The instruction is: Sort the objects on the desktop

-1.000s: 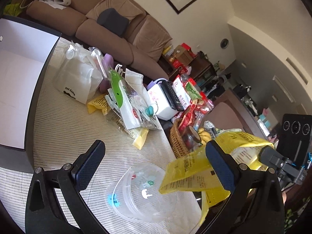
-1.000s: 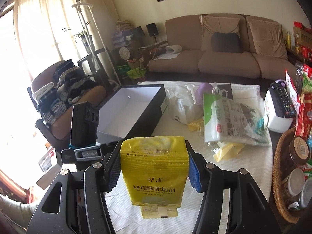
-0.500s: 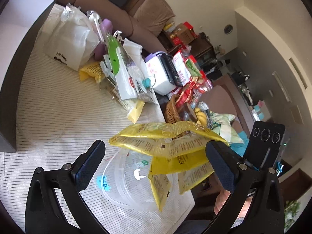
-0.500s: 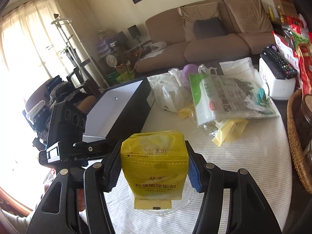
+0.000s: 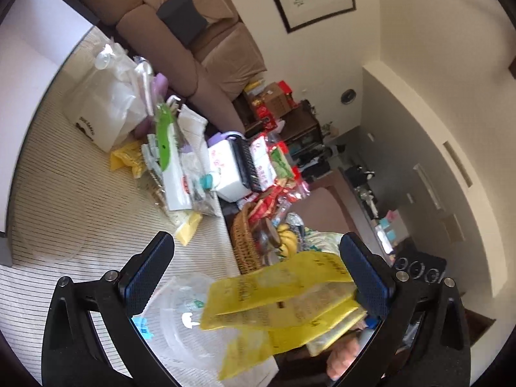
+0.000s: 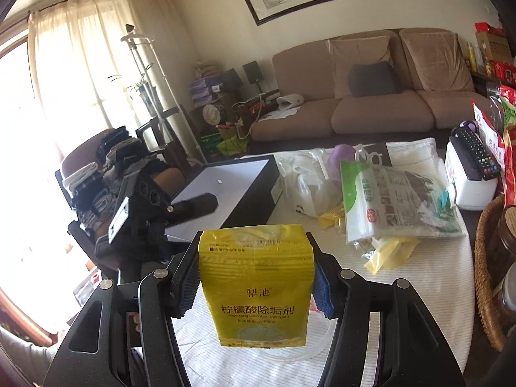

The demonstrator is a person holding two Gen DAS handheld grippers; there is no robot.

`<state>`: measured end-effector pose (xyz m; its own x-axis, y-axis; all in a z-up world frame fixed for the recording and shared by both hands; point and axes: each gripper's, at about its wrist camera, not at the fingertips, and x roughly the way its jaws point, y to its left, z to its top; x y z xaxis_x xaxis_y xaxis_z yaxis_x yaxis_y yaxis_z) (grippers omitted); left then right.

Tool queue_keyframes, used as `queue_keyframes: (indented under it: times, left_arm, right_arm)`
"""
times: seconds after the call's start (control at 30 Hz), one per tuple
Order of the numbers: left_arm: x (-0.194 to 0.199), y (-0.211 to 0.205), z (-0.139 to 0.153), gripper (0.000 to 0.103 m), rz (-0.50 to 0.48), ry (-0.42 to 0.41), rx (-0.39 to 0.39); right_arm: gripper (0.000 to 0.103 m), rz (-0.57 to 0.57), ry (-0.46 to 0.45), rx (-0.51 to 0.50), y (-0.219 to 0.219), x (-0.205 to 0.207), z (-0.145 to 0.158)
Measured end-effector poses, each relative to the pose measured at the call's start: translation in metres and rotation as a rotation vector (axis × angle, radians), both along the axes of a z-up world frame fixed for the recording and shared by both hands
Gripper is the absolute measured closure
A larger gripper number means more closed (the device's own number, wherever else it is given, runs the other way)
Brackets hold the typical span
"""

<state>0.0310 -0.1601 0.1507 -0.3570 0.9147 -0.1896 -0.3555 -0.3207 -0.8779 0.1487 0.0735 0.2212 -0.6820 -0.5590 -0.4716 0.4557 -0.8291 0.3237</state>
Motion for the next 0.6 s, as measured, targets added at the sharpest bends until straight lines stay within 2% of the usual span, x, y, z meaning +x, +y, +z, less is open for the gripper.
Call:
queue_keyframes:
  times: [0.1, 0.17, 0.3, 0.4, 0.5, 0.6]
  left_arm:
    - [0.003, 0.023, -0.001, 0.000, -0.115, -0.007, -0.007]
    - [0.003, 0.033, -0.007, 0.000, -0.169, -0.041, 0.020]
    - [-0.002, 0.035, -0.020, 0.000, -0.193, -0.126, 0.063]
    - [-0.006, 0.031, -0.027, 0.000, -0.204, -0.177, 0.123]
    - [-0.005, 0.035, -0.033, 0.000, -0.266, -0.223, 0.188]
    - [-0.002, 0.037, -0.035, 0.000, -0.284, -0.233, 0.168]
  right_arm:
    - [0.043, -0.021, -0.016, -0.012, -0.001, -0.003, -0.008]
    - [0.043, -0.037, -0.026, -0.012, -0.001, -0.007, -0.013]
    - [0.043, -0.054, -0.031, -0.016, -0.001, -0.015, -0.019]
    - [0.043, -0.052, -0.023, -0.023, -0.005, -0.020, -0.020]
    - [0.043, -0.059, 0.002, -0.046, -0.005, -0.021, -0.019]
    - [0.043, -0.068, -0.003, -0.059, -0.003, -0.024, -0.022]
